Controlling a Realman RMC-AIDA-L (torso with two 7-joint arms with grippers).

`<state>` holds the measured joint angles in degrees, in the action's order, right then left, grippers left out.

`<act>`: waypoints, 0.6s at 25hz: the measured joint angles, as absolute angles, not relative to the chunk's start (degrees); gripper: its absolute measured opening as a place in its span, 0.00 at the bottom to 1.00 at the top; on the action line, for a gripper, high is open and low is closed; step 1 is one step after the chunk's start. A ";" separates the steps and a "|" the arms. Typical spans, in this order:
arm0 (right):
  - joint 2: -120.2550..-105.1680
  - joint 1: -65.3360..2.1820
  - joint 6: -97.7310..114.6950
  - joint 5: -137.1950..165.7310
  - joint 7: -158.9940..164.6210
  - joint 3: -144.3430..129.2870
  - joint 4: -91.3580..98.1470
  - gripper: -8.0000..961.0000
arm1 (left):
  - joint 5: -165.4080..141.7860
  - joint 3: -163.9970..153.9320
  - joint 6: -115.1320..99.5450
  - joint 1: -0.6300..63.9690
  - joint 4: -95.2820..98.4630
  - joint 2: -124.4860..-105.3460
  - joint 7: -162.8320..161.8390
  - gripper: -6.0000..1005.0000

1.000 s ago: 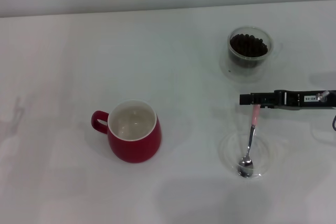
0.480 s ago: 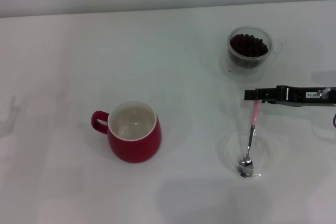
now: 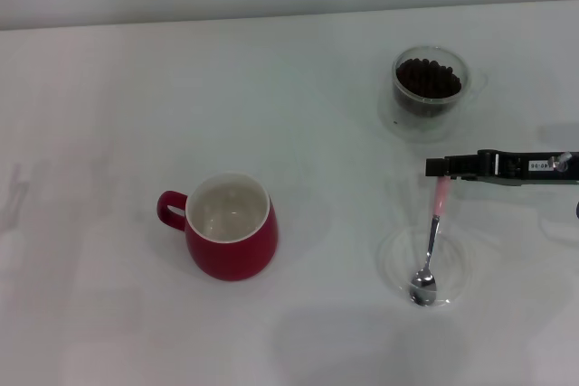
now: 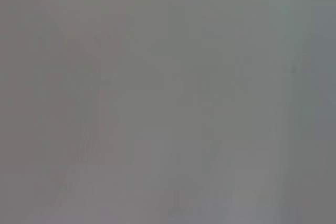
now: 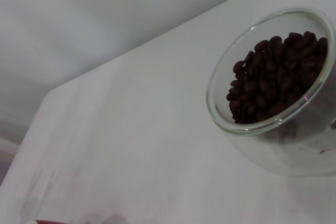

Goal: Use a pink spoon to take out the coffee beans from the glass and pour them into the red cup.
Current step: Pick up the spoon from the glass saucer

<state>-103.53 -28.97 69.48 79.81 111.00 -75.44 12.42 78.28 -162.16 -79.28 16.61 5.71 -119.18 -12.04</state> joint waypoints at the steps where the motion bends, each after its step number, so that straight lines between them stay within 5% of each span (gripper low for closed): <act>1: -103.46 -28.91 69.59 79.81 111.01 -75.43 12.49 0.41 | 78.31 -162.16 -79.28 16.61 5.71 -119.18 -12.04 0.79; 8: -103.28 -28.72 70.81 79.81 111.00 -75.35 12.61 0.39 | 78.31 -162.16 -79.28 16.61 5.82 -119.25 -12.04 0.79; 15: -103.03 -28.62 71.86 79.77 111.03 -75.32 12.62 0.18 | 78.31 -162.16 -79.28 16.61 5.89 -119.27 -12.04 0.79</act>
<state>-103.03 -28.62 71.86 79.77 111.03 -75.32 12.61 78.31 -162.16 -79.28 16.61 5.89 -119.27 -12.04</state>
